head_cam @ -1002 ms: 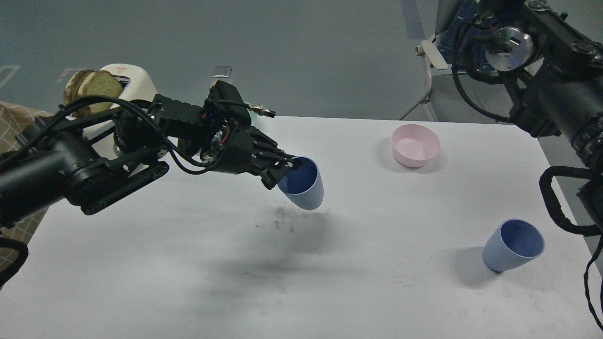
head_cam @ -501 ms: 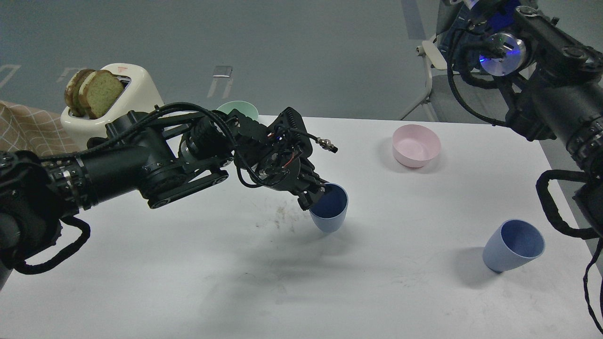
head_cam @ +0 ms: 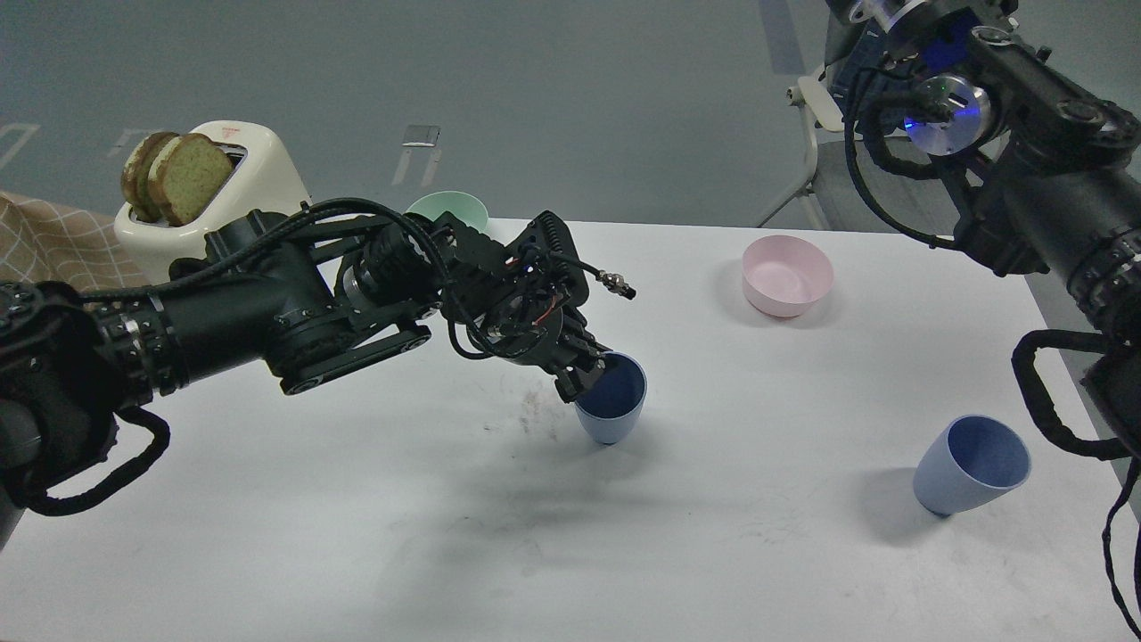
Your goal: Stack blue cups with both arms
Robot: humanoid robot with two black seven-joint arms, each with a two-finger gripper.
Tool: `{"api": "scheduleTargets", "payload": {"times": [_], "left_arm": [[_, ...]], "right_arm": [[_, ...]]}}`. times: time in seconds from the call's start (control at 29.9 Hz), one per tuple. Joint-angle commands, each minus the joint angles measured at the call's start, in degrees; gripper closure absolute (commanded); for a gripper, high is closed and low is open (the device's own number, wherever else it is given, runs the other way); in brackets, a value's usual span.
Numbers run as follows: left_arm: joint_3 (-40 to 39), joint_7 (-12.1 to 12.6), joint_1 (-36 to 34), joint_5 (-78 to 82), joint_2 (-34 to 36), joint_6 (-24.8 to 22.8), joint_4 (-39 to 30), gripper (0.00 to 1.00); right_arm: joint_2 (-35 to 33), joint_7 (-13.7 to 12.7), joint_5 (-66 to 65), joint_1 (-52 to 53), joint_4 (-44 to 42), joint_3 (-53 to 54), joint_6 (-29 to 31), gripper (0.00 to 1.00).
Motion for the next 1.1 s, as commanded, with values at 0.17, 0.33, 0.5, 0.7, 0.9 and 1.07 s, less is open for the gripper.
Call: {"api": "scheduleTargets", "payload": {"times": [0.17,0.33,0.5,0.7,0.9,1.07], "left_arm": [[-2.6,0.0,-2.2,-3.4,0.7,0.0,-0.9,0.08],[-5.1,0.0,-8.0,-12.2,4.2,0.0,-1.0,0.06],[-6.5,0.0,-11.2,-27.1,9.0,0.0,-0.1,0.06],[-9.3,0.0,-9.6,-49.2,15.2,0.0,3.9,0.06],[-11.2,0.0,-3.9,-81.2,15.5,0.8,15.3,0.06],[-11.3,0.0,-0.9,-97.6,15.8,0.3,17.7,0.06]], "right_arm": [[-0.6,0.0,0.0,0.1,0.0,-0.1,0.0,0.00],[-2.6,0.0,-0.1,0.1,0.6,-0.3,0.0,0.00],[-7.9,0.0,-0.5,0.2,4.1,-6.0,0.0,0.00],[-22.2,0.0,-3.7,0.7,19.5,-19.8,0.0,0.00],[-39.7,0.0,-13.8,0.1,33.8,-22.1,0.0,0.00],[-56.8,0.0,-27.1,-1.9,48.4,-23.7,0.0,0.00]]}}
